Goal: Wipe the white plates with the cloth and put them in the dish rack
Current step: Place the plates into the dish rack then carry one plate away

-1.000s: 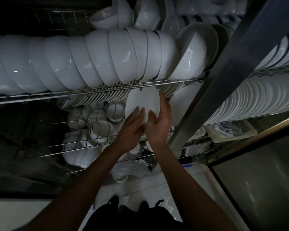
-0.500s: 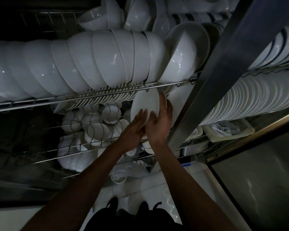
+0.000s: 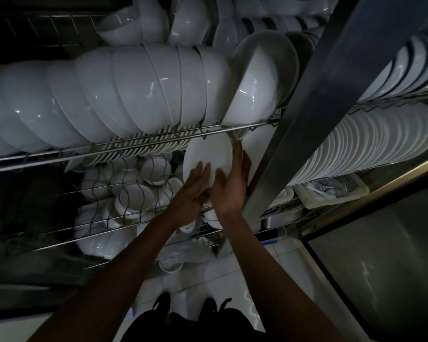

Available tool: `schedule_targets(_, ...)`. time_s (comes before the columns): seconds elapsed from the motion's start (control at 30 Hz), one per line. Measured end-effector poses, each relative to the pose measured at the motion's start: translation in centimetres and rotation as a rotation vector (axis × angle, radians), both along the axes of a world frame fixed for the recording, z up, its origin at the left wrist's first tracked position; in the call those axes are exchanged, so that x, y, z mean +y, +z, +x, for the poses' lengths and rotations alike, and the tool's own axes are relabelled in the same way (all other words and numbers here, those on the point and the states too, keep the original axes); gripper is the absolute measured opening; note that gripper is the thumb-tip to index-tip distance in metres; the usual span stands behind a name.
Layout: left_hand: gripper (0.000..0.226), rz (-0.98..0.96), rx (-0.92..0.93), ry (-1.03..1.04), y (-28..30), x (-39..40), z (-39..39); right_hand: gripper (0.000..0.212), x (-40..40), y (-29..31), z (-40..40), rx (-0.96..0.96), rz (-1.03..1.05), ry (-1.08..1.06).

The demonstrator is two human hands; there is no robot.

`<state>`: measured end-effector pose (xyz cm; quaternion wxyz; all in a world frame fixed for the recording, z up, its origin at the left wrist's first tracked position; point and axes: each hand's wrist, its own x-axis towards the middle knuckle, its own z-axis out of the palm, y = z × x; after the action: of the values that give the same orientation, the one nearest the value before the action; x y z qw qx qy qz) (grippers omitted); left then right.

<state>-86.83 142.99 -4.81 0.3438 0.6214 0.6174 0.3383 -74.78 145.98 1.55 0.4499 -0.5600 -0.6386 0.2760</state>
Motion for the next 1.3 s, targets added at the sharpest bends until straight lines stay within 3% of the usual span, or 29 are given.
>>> schedule_targets(0.6,0.071,-0.056,0.129,0.044,0.8,-1.0,-1.2,0.088,-0.4,-1.2,-0.1,-0.082,-0.090,-0.049)
schedule_targets(0.93,0.066,-0.092,0.091,0.080,0.8,-1.8,-1.9,0.094,-2.2,-1.0,-0.4,-0.087,-0.117,0.070)
schedule_targets(1.13,0.062,-0.066,0.047,0.123,0.3,-2.2,-1.8,0.084,-2.3,-1.2,-0.3,-0.162,-0.072,0.070)
schedule_targets(1.3,0.055,0.043,0.143,0.141,0.3,-2.6,-1.6,0.076,-2.4,-1.6,-0.3,-0.170,-0.004,0.074)
